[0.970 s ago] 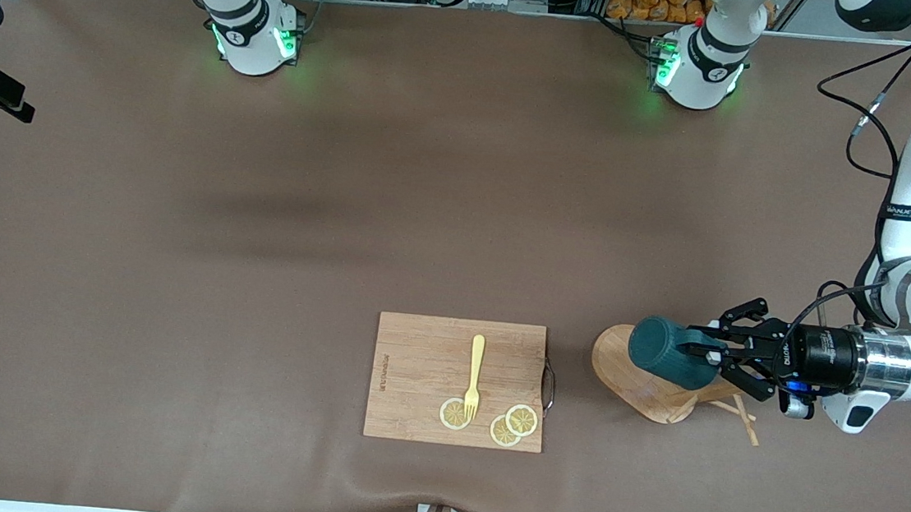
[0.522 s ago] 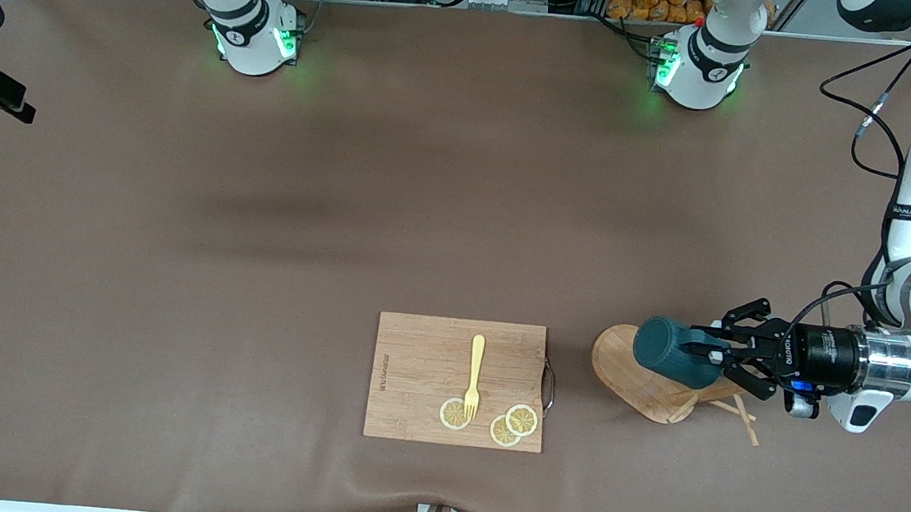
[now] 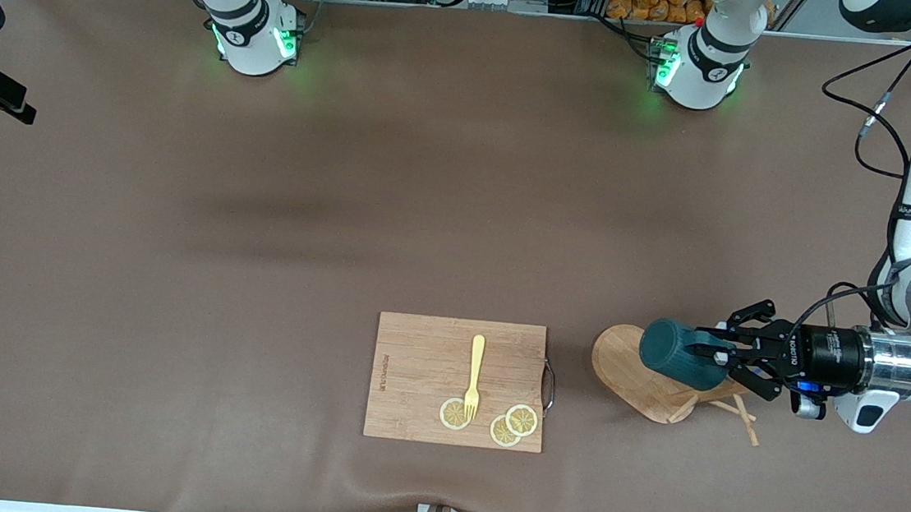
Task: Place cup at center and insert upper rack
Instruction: 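Push the mug handle onto a mug tree peg with the left gripper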
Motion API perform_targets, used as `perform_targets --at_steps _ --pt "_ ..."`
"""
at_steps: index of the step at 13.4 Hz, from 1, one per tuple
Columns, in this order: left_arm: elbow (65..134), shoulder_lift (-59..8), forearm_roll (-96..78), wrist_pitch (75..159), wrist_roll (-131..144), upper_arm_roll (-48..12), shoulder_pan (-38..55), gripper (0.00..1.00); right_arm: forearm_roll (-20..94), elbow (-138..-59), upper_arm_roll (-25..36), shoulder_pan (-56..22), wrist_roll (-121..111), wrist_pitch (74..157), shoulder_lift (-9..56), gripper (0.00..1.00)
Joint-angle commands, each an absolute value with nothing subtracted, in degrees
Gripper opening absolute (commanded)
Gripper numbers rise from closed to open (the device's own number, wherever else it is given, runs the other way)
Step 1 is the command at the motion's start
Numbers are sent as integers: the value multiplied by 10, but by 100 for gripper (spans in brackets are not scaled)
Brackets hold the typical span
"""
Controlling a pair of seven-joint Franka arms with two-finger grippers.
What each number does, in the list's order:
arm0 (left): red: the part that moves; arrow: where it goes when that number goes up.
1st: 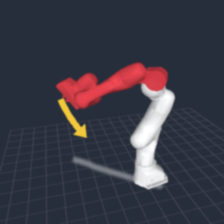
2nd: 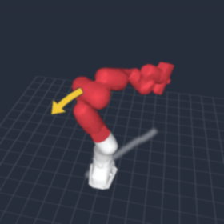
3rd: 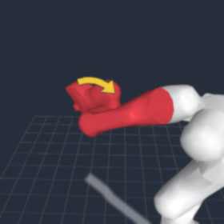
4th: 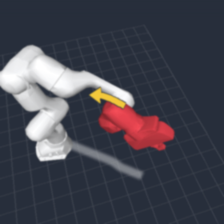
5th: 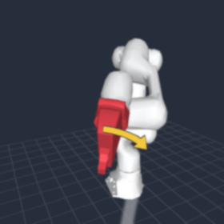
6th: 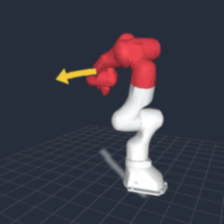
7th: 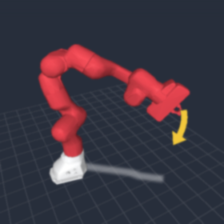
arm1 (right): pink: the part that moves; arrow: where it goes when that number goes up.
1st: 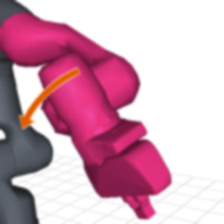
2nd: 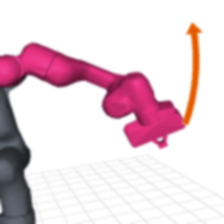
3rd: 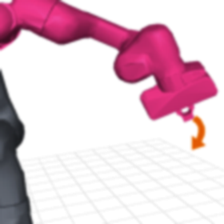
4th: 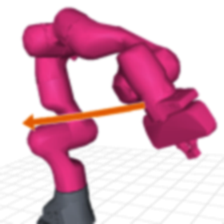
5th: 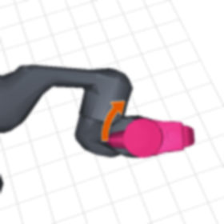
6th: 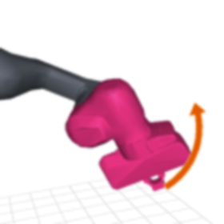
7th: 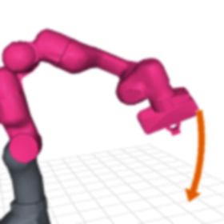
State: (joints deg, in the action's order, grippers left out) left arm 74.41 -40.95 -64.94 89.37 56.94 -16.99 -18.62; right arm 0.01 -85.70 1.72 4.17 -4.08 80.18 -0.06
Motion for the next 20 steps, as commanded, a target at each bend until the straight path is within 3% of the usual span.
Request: perform_targets --at_steps 1,20 --pt "744 -415 -638 883 555 -174 -195 0 11 -853 11 52 -34 799 1 100" --pt "743 -439 -631 883 526 -174 -207 0 11 -853 11 51 -34 799 2 100"
